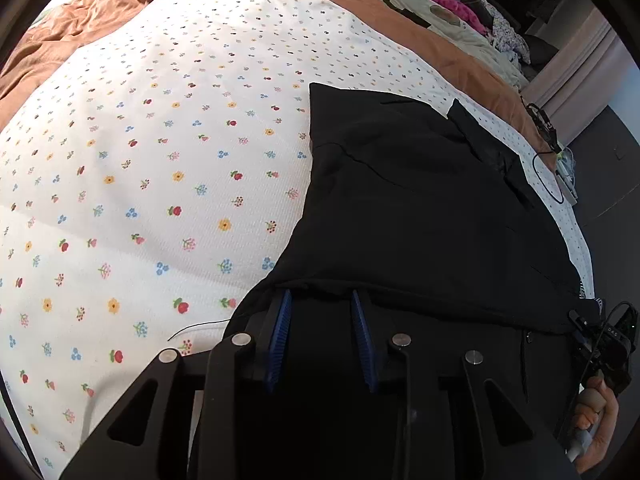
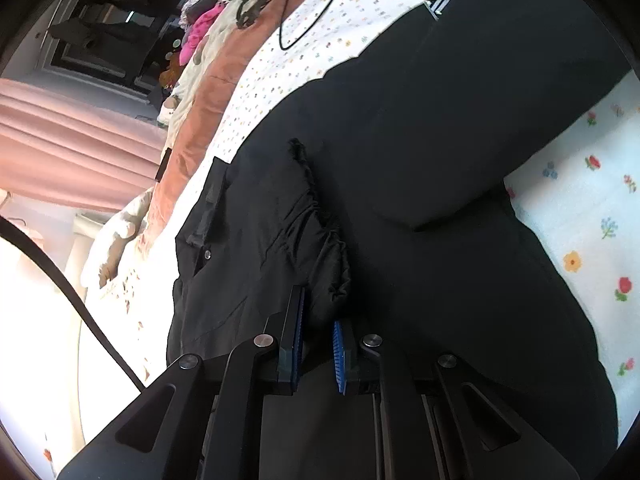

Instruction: Fold large clothes

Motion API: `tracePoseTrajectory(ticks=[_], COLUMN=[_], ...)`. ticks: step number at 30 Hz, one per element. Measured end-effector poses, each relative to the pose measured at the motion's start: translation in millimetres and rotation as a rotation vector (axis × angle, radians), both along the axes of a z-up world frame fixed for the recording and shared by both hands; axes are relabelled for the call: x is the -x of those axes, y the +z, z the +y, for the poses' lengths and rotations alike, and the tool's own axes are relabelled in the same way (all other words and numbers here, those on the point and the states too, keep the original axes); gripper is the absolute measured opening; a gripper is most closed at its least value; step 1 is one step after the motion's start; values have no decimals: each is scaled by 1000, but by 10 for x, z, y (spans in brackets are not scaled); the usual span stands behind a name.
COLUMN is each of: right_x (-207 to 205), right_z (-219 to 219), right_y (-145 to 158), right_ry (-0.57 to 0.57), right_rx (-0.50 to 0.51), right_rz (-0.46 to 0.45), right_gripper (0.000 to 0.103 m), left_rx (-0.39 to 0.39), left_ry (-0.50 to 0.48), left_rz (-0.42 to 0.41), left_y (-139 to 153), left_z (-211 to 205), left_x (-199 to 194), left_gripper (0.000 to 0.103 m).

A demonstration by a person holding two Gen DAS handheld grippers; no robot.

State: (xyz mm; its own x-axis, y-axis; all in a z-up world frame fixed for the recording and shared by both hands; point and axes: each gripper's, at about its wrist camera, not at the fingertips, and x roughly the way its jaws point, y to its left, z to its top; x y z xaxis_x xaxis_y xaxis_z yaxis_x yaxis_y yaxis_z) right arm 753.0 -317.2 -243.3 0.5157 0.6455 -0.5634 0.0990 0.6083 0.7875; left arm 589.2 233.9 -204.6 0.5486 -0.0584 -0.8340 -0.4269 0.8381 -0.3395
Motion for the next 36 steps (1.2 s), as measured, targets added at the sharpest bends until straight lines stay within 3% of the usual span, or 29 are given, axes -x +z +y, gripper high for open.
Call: tracePoseTrajectory(ticks=[7, 8, 10, 11, 12, 17, 26, 30, 36], right_x=[41, 80, 128, 175, 210, 431, 716, 784, 804], right_z=[-41, -80, -141, -207, -250, -582, -1181, -1417, -1610], right_y=[103, 143, 211, 259, 295, 379, 394, 359, 238], right_ry=[2, -11, -28, -46, -58, -146, -303, -361, -432], right_rx=[15, 17, 9, -6, -10, 2, 42, 32, 31], right_rz=[-20, -34, -57, -77, -91, -110, -126, -131, -124], right_gripper=[14, 21, 49, 71, 74, 74, 74, 62, 60], left_rx=[10, 18, 16, 9, 4, 25, -6, -18, -49], left_ry=[-19, -20, -20, -24, -28, -43, -91, -107, -129], left_rz=[-24, -32, -48, -61, -77, -139, -144, -155, -159], left_y=[131, 155, 225, 260, 296, 462, 570, 589, 572], left_z=[-35, -37, -61, -88, -109, -211, -498, -601, -734], left_x=[48, 55, 83, 94, 109, 152, 82, 61, -3], left_gripper=[32, 33, 46, 62, 74, 76, 76, 76, 76])
